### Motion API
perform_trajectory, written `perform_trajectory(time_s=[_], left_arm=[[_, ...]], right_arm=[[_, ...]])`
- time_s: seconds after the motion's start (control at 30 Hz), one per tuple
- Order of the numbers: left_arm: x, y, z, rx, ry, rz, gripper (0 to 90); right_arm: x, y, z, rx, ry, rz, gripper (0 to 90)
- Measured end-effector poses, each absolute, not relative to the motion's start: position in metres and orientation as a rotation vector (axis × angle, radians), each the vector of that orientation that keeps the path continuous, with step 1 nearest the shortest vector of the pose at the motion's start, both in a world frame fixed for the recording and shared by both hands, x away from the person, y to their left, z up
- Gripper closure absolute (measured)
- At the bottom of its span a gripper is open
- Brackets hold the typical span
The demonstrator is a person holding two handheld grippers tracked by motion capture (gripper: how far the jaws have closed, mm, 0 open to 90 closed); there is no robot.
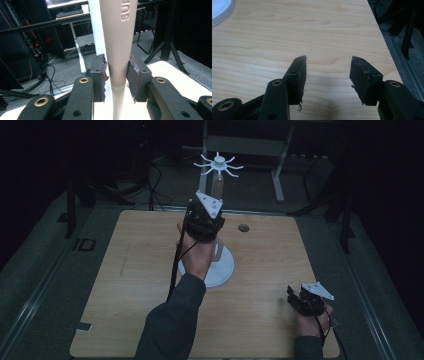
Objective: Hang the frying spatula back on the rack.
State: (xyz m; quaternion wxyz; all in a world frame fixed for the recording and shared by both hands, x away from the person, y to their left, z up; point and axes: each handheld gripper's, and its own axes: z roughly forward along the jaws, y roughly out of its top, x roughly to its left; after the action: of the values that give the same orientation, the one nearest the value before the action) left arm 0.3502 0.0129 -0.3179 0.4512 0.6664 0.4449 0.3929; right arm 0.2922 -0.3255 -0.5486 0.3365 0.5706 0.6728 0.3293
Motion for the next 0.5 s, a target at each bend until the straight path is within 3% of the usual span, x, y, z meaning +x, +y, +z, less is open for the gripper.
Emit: perform_trajectory(time_s=[0.5], left_arm=[[0.3403,0.0209,-0.3138,1.669,1.044,0.89,49.4]], right_arm=[[0.2923,-0.3259,-0.5488,1.491,1.756,0.858,46.7]])
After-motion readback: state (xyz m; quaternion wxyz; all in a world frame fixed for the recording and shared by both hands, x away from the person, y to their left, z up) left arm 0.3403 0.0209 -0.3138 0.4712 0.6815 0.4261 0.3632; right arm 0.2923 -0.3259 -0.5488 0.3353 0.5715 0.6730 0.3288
